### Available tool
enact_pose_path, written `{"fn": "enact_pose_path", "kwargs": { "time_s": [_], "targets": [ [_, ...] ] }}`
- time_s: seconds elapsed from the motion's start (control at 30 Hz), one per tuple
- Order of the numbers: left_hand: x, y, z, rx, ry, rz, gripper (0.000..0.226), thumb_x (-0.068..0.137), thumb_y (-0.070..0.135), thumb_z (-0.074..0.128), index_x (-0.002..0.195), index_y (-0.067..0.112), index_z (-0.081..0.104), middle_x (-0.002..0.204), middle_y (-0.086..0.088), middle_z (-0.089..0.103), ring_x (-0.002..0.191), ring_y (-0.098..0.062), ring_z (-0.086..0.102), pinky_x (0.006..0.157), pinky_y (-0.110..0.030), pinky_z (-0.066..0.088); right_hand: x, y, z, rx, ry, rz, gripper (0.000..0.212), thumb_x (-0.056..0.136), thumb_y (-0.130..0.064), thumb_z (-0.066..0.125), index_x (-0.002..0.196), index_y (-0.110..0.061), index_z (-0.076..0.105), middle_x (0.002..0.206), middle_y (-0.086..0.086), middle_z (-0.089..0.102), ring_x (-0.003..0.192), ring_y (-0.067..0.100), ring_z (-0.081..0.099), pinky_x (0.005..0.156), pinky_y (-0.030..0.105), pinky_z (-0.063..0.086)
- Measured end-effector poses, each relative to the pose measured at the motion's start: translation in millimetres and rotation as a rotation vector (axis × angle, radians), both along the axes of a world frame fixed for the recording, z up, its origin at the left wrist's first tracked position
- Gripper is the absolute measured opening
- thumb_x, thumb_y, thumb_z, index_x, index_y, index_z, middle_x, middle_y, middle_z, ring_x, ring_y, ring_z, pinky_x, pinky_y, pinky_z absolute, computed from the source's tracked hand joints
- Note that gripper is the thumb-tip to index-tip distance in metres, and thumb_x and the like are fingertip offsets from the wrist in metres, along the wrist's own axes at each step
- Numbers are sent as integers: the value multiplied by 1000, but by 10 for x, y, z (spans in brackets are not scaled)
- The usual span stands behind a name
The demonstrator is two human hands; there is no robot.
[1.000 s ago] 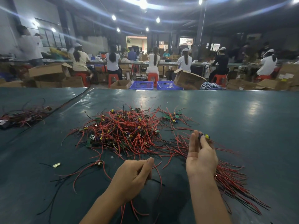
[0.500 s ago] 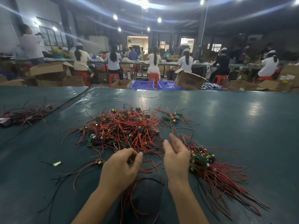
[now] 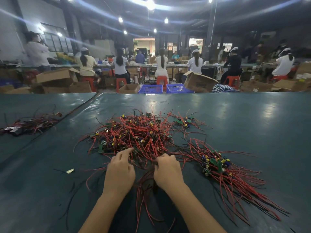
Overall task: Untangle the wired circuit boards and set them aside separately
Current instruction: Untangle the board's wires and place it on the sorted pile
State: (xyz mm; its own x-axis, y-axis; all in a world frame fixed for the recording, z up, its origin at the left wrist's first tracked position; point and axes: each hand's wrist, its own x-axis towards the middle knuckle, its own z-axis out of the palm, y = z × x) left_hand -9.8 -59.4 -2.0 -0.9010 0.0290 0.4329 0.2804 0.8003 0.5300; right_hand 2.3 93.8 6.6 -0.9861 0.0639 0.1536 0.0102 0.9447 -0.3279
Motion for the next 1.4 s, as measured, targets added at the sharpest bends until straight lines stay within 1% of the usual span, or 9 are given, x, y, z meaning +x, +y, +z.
{"fn": "enact_pose_path", "kwargs": {
  "time_s": [0.1, 0.23, 0.4, 0.5, 0.57, 0.77, 0.97, 1.17, 1.4],
  "targets": [
    [-40, -171, 53, -148, -75, 189, 57, 85, 11, 54, 139, 26, 45, 136, 2, 52, 122, -23, 46, 100, -41, 39, 71, 79, -45, -78, 93, 3, 32, 99, -12, 43, 119, -16, 68, 117, 2, 63, 109, 23, 50, 93, 31, 42],
    [-94, -330, 77, -260, -266, 239, 39, 88, 21, 51, 126, 26, 58, 120, 1, 63, 109, -23, 57, 92, -36, 46, 187, 133, 0, -242, 239, -36, 29, 99, -22, 50, 123, -22, 67, 116, -4, 64, 110, 19, 51, 96, 32, 40],
    [-83, -323, 106, -21, -47, 197, 22, 90, 17, 63, 110, 16, 69, 102, -4, 71, 92, -24, 64, 85, -40, 52, 286, 98, 58, -557, 417, -45, 23, 94, -21, 63, 115, -17, 71, 96, -12, 62, 94, 11, 59, 91, 34, 49],
    [-37, -259, 193, 67, 171, 162, 23, 88, 17, 68, 110, 14, 70, 84, -3, 74, 72, -21, 65, 79, -41, 55, 298, 100, 52, -671, 457, -42, 21, 92, -18, 65, 112, -17, 72, 91, -17, 61, 84, 2, 59, 78, 13, 48],
    [-21, -243, 224, 75, 214, 123, 23, 86, 16, 69, 109, 14, 72, 83, -1, 74, 67, -17, 65, 75, -38, 56, 291, 125, 36, -714, 441, -52, 20, 92, -18, 65, 110, -18, 72, 89, -17, 62, 82, 1, 59, 72, 8, 45],
    [-62, -251, 86, -214, -145, 152, 32, 85, 38, 58, 117, 35, 63, 105, 10, 68, 103, -16, 58, 96, -36, 39, 284, 111, -22, -691, 360, -41, 18, 93, -21, 64, 110, -20, 72, 91, -13, 65, 81, 3, 60, 74, 20, 52],
    [-79, -148, 3, -292, -128, 162, 49, 89, 64, 42, 131, 41, 52, 98, 17, 64, 110, -12, 52, 101, -37, 17, 281, 119, -13, -699, 370, -52, 17, 92, -22, 64, 107, -22, 73, 92, -15, 65, 81, 1, 60, 69, 10, 45],
    [-74, -116, 28, -400, -144, 129, 31, 95, 48, 43, 121, 43, 60, 94, 16, 62, 112, -11, 49, 103, -39, 11, 280, 143, 18, -771, 397, -60, 16, 92, -16, 64, 105, -18, 73, 88, -11, 66, 80, 2, 60, 67, 9, 45],
    [-85, -77, -22, -398, -146, 58, 24, 97, 45, 37, 113, 38, 54, 112, 16, 52, 110, -8, 49, 100, -36, 15, 258, 195, 59, -878, 426, -100, 15, 92, -12, 64, 103, -17, 73, 88, -9, 67, 80, -6, 58, 68, 7, 45]
  ]
}}
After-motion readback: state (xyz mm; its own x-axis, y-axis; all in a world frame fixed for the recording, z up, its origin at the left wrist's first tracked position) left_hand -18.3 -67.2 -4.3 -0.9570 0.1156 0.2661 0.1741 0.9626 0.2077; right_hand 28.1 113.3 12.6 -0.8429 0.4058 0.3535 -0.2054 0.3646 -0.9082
